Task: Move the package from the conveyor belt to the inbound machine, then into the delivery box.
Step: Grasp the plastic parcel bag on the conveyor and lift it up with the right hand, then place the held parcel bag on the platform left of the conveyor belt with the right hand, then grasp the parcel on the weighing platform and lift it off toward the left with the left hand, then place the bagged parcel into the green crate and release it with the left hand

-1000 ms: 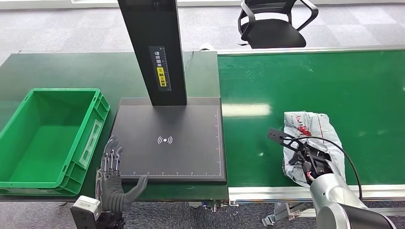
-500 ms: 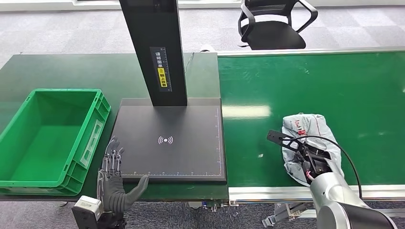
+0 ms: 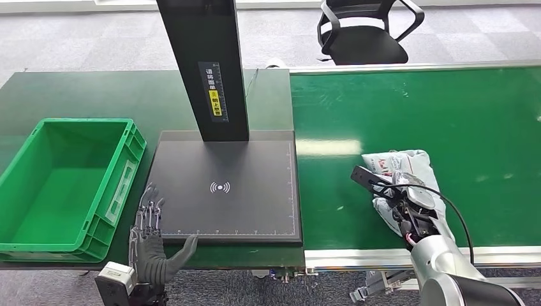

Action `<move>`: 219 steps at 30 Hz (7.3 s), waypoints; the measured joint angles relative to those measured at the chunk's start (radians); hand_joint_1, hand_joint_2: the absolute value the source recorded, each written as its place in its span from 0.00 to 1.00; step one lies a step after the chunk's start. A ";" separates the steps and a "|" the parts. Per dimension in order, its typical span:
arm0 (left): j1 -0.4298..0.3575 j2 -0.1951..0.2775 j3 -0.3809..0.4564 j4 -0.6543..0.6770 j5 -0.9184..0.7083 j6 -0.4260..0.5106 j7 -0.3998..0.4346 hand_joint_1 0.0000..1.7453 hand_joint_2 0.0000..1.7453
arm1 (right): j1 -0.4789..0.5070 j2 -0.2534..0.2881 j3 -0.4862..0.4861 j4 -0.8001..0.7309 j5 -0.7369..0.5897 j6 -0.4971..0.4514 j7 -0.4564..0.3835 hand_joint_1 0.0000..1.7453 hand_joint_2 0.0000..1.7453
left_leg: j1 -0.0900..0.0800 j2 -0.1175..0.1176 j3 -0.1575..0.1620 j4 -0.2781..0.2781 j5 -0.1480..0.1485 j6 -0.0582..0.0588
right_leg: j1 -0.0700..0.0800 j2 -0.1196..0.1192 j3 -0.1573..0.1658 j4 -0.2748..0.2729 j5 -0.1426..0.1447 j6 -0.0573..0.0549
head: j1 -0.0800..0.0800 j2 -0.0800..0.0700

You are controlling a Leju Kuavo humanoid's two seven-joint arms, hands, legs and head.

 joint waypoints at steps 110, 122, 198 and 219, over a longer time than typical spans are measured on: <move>-0.182 0.009 -0.098 0.156 -0.142 -0.013 0.080 0.00 1.00 | 0.237 0.453 0.274 -0.454 -1.381 -0.072 -0.659 0.00 1.00 | 0.001 0.005 -0.011 0.000 0.004 -0.002 | 0.001 0.005 -0.015 0.003 0.003 -0.003 | 0.000 0.000; -0.200 0.014 -0.106 0.183 -0.119 -0.016 0.069 0.00 1.00 | 0.002 0.462 0.813 -0.269 -1.688 -0.078 -0.380 0.00 1.00 | 0.001 0.005 -0.012 0.000 0.004 -0.002 | 0.001 0.005 -0.016 0.003 0.002 -0.003 | 0.000 0.000; -0.291 0.124 -0.036 -0.077 -0.249 0.546 0.035 1.00 1.00 | 0.869 0.415 0.339 -1.349 -1.411 -0.281 -0.821 0.00 1.00 | 0.001 0.004 -0.014 -0.001 0.003 -0.002 | 0.001 0.002 -0.017 0.003 0.002 -0.004 | -0.001 0.000; -0.387 0.526 0.579 -0.001 0.002 0.298 0.166 1.00 1.00 | 0.879 0.425 0.302 -1.348 -1.411 -0.223 -0.821 0.00 1.00 | 0.002 0.005 -0.013 -0.001 0.004 -0.003 | 0.003 0.004 -0.017 0.003 0.001 -0.004 | -0.001 0.000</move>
